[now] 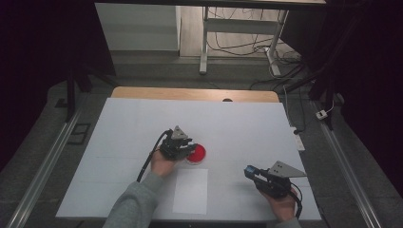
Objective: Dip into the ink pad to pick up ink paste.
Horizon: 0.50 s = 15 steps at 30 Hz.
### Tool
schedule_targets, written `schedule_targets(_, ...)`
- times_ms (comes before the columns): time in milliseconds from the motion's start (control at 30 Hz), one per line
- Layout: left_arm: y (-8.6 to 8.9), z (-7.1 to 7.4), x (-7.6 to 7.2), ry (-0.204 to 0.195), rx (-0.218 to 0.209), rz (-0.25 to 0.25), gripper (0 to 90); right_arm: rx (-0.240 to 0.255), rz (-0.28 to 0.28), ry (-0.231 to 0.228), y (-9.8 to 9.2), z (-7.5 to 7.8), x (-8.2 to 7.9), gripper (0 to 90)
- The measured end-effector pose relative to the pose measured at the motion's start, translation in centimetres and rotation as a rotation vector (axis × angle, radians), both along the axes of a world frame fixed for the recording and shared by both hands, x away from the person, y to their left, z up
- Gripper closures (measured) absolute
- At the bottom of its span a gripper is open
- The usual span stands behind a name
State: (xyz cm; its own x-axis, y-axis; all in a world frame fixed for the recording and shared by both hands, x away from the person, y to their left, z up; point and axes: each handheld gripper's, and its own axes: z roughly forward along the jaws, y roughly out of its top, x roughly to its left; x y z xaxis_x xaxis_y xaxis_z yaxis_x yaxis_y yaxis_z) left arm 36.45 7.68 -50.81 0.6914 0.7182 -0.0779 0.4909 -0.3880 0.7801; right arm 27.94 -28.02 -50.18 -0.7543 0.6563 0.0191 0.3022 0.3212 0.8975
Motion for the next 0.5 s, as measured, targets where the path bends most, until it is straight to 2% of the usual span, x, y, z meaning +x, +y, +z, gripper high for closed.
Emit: schedule_targets(500,-0.35,-0.14,0.06,0.018,0.020,0.010,66.7,0.003,-0.003,0.001,-0.03,0.01,0.04,73.7)
